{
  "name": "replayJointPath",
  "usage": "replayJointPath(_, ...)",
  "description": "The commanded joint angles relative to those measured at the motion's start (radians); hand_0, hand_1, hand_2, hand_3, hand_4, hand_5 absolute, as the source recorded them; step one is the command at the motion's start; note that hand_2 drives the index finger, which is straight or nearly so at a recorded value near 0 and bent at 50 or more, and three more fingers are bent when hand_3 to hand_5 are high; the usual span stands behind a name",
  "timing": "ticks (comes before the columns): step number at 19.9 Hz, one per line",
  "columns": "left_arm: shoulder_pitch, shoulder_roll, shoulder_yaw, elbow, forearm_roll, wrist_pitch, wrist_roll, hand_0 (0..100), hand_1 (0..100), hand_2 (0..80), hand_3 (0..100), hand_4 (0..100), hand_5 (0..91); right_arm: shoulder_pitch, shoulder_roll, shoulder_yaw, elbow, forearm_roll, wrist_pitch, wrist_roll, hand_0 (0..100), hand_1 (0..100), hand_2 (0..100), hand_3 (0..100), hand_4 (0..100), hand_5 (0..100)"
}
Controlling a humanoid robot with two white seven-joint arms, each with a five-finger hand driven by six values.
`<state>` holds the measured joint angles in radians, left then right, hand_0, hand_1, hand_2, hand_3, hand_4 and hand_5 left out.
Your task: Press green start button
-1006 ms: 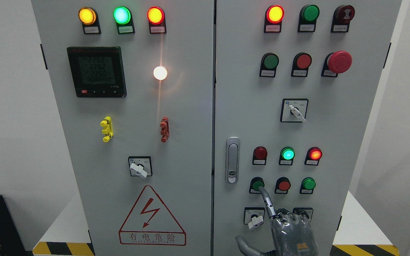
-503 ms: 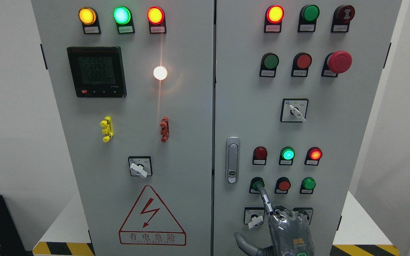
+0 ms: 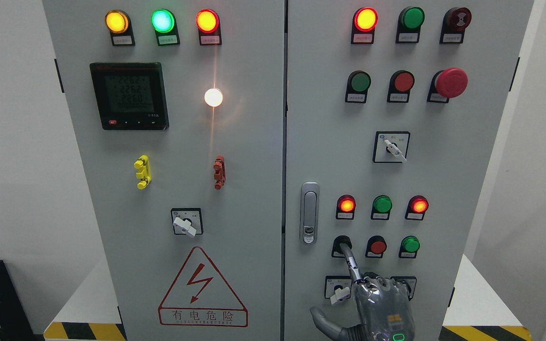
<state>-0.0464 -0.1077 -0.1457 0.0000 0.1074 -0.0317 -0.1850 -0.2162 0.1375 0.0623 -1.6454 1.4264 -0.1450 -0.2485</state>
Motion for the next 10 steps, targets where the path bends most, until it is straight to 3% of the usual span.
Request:
replayJointPath(1, 0.0, 0.0, 0.0, -0.028, 0.0, -0.001, -0.002, 12, 56, 0.0, 0, 0, 0.0, -0.003, 0.001, 0.001, 0.021, 0.0, 0.005, 0.015, 3, 27, 0, 95, 90, 100)
replayJointPath(10, 0.0, -0.001, 0.0, -0.028, 0.0, -0.001, -0.004, 12, 56, 0.0, 0, 0, 0.0, -0.003, 0.001, 0.001, 0.018, -0.004, 0.007, 0.017, 3, 27, 0, 96, 90, 100)
